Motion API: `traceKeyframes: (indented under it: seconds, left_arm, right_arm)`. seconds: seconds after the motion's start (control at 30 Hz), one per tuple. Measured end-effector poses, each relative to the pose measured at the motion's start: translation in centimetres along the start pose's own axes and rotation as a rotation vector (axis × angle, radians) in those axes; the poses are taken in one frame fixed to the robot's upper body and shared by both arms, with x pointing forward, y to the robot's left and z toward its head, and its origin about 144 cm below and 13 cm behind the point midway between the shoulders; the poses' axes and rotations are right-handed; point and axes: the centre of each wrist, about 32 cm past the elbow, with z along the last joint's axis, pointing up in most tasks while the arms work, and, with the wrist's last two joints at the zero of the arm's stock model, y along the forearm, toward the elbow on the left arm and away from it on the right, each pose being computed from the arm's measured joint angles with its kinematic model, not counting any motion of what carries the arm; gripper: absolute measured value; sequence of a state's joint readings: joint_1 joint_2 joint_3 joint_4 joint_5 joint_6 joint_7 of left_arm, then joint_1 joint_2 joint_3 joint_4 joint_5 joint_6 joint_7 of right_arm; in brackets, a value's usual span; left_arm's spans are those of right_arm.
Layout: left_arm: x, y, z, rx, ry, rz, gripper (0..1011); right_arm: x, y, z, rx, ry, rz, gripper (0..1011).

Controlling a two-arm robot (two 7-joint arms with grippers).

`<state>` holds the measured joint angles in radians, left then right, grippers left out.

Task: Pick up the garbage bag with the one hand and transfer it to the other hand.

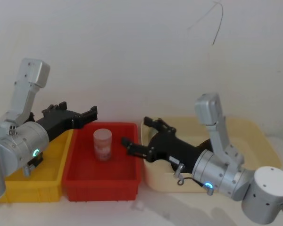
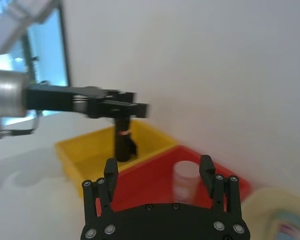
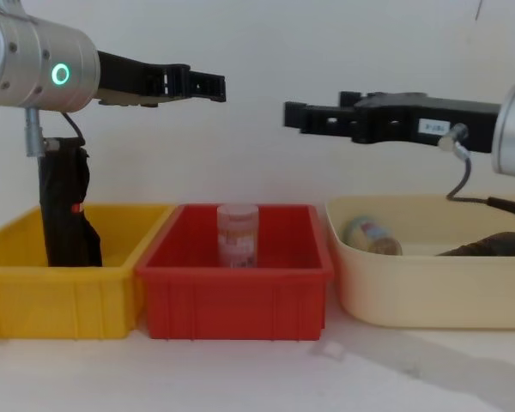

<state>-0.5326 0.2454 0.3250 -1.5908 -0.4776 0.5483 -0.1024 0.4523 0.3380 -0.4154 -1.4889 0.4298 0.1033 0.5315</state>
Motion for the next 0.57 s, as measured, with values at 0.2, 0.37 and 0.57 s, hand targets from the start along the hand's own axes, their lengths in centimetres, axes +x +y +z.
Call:
traceKeyframes:
  seconds: [0.2,0.37,0.57]
  left_arm:
    - [0.0,0.0,0.0,0.0,0.0,0.0,1002]
    - [0.0,0.0,0.0,0.0,0.0,0.0,1001]
    - [0.0,0.0,0.0,0.0,0.0,0.0,1001]
  right_arm:
    - [-1.4,0.6,0.1,-0.002,-0.028,0.093,1000]
    - [-2.2,0.9,0.2,-0.003,-0.041,0.138,1000]
    - [-2.9,1.1,0.3,-0.005,-0.052,0.178,1001]
